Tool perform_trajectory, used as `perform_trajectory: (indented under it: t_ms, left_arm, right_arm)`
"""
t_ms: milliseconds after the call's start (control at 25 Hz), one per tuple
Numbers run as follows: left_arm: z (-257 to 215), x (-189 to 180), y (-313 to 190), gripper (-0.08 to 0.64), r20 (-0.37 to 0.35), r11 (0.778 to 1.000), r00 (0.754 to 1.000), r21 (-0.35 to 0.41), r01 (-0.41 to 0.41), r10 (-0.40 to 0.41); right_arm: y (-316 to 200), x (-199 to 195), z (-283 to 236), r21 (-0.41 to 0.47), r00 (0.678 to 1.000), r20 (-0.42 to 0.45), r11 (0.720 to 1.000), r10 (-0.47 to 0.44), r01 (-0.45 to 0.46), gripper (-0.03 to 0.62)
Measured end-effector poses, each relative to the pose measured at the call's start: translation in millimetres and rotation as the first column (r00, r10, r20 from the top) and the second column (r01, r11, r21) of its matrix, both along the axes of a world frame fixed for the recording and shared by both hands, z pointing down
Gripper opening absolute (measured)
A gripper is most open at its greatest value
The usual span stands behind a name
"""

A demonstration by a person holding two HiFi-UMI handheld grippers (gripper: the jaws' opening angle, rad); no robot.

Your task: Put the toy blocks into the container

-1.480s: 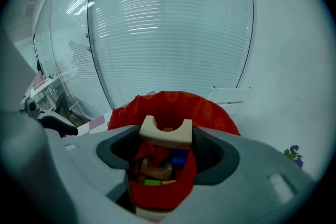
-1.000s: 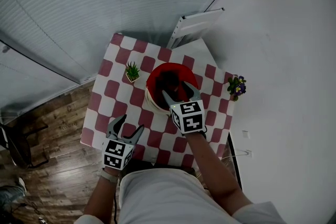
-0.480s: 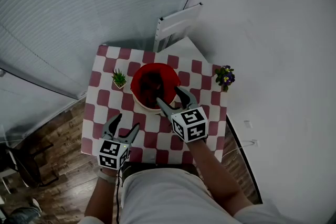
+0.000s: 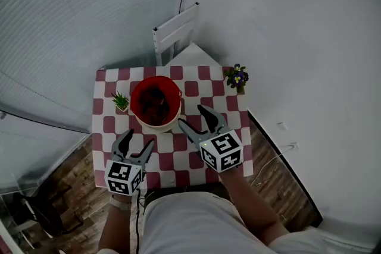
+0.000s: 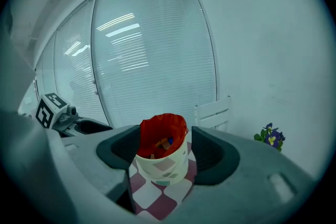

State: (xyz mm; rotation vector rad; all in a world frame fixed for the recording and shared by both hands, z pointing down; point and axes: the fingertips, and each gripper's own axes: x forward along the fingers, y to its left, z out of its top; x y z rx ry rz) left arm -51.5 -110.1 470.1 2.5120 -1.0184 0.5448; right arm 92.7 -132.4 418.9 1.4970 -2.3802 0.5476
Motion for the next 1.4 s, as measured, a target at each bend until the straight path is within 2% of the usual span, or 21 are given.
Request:
perform_trajectory:
  t_ms: [520,680,840,1160,1400]
  left_arm:
    - [-58,43,11,0.293,-0.022,0.985,0.992,0.124,-0.117,0.12]
    - [-77,54,14,0.293,-0.062,0.978,0.987,0.161,-0.134,0.145]
    - [-87,63,19,0.293,-0.064,0.968,0.982,0.193,-0.162,0.177]
    - [-96,69,26,0.293,-0.079,0.958,0.976,0.223,-0.181,0.203]
    - [-92,70,28,0.293,-0.097,0.964,0.977,0.209,-0.167,0.19]
  right_arm:
    - [62,33,-31,0.094,0.997,0.064,0.994,0.043,-0.049,0.301]
    - [77,35,-37,0.111,0.995,0.08,0.992,0.056,-0.064,0.301]
    - [87,33,-40,0.135,0.995,0.087,0.989,0.057,-0.068,0.3]
    - [95,31,-41,0.159,0.992,0.101,0.984,0.068,-0.084,0.3]
    - [93,29,-39,0.159,0.99,0.122,0.984,0.065,-0.084,0.276]
